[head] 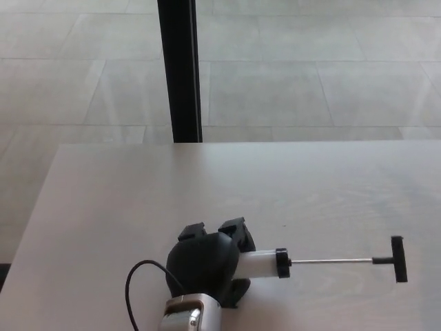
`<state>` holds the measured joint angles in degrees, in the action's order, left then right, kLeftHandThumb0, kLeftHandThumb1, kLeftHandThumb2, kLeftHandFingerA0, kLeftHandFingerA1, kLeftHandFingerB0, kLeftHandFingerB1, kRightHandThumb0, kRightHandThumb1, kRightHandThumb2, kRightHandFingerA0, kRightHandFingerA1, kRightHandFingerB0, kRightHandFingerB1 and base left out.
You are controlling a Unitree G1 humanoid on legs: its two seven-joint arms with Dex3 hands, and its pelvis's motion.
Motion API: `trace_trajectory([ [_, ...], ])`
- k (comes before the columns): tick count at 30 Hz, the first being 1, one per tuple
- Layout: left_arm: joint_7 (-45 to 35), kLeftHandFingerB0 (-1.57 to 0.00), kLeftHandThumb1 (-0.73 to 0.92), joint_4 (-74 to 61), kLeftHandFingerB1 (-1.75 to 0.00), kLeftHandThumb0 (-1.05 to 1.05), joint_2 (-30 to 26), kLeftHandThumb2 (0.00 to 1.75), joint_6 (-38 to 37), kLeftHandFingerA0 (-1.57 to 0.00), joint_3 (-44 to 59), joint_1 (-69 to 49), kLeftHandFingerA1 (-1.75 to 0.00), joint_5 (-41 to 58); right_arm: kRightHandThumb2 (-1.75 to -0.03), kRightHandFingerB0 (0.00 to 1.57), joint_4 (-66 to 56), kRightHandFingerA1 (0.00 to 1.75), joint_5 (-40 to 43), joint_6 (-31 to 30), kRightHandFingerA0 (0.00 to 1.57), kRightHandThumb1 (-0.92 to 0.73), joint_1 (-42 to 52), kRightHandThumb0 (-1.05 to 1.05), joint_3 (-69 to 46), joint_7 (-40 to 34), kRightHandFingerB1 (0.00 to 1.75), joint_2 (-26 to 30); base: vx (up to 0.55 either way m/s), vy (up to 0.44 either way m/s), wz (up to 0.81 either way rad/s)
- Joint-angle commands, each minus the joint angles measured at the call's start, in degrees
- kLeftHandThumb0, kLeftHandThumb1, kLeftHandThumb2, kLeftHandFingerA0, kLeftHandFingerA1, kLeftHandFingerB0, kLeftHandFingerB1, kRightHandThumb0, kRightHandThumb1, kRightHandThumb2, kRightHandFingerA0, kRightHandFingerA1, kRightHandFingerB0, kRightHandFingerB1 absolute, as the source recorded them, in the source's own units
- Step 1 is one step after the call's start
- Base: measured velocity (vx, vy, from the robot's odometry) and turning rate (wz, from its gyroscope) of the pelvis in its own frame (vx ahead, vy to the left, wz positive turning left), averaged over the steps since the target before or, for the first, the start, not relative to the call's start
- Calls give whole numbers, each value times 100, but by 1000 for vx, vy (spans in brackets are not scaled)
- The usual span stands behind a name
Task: The robot uses its left hand to lift the air pump kept on the middle of the desk and use the right hand to compress the handle
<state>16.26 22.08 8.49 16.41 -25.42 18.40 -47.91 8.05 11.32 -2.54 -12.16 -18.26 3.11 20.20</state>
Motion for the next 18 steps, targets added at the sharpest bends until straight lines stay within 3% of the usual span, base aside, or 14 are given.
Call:
trace_trajectory([
  [1, 281, -64, 67, 43, -166, -6, 280, 99, -878, -76, 795, -244, -175, 1325, -82, 7, 33, 33, 170, -797, 4, -92, 110, -88, 387, 646, 25, 66, 0, 0, 0],
  [2, 382, -64, 67, 31, -166, -6, 299, 99, -1077, -76, 847, -161, -175, 1363, -82, 7, 39, 33, 237, -1036, 4, -92, 75, -88, 480, 757, 25, 81, 0, 0, 0],
  [3, 379, -71, 62, -37, -163, -6, 342, 111, -1017, -78, 877, -131, -175, 1344, -126, 8, 73, 17, 286, -1075, 2, -89, 45, -95, 509, 805, 13, 64, 0, 0, 0],
  [4, 372, -66, 64, -29, -173, -6, 352, 109, -1035, -82, 900, -91, -175, 1338, -130, 0, 91, 10, 416, -1161, 0, -92, 19, -100, 506, 883, 3, 31, 0, 0, 0],
  [5, 334, -96, 61, -69, -139, -13, 369, 115, -1018, -115, 916, -76, -152, 1349, -132, 0, 53, 11, 416, -1229, 0, -92, 6, -102, 537, 872, 0, 27, 0, 0, 0],
  [6, 267, -95, 62, -116, -140, -12, 395, 114, -988, -115, 960, -69, -153, 1389, -132, 0, 31, 16, 445, -1274, 0, -92, -8, -103, 576, 931, 1, 30, 0, 0, 0],
  [7, 212, -63, 62, -166, -173, -6, 379, 112, -926, -82, 968, -68, -175, 1356, -98, 0, 35, 0, 468, -1263, 0, -92, -26, -96, 618, 1007, 0, 31, 0, 0, 0],
  [8, 196, -63, 62, -178, -173, -6, 369, 112, -912, -82, 969, -67, -175, 1338, -98, 0, 34, 0, 476, -1265, 0, -92, -31, -96, 632, 1029, 0, 36, 0, 0, 0],
  [9, 224, -66, 63, -180, -165, -4, 343, 109, -907, -83, 959, -69, -175, 1296, -95, 0, 76, 0, 500, -1233, 0, -92, -63, -95, 643, 1065, 0, 12, 0, 0, 0],
  [10, 215, -92, 61, -177, -132, -12, 324, 109, -956, -115, 967, -60, -150, 1321, -102, 0, 24, 0, 519, -1284, 0, -92, -86, -99, 657, 1088, 0, 28, 0, 0, 0],
  [11, 220, -59, 67, -184, -174, -5, 311, 105, -953, -81, 984, -67, -175, 1333, -96, 0, 74, 0, 529, -1273, 0, -92, -124, -102, 672, 1104, 0, 0, 0, 0, 0],
  [15, 212, -64, 68, -269, -169, -5, 265, 101, -840, -83, 959, -27, -175, 1297, -94, 0, -79, 0, 462, -1468, 0, -92, -298, -99, 793, 951, 0, -124, 0, 0, 0],
  [17, 244, -68, 62, -282, -166, 0, 188, 109, -930, -85, 913, -35, -175, 1274, -94, 0, -36, 0, 455, -1474, 0, -92, -388, -99, 844, 1005, 0, -161, 0, 0, 0],
  [18, 296, -96, 59, -238, -136, 0, 147, 110, -1026, -118, 881, -28, -153, 1261, -94, 0, 13, 0, 455, -1478, 0, -92, -457, -100, 856, 1036, 0, -164, 0, 0, 0],
])
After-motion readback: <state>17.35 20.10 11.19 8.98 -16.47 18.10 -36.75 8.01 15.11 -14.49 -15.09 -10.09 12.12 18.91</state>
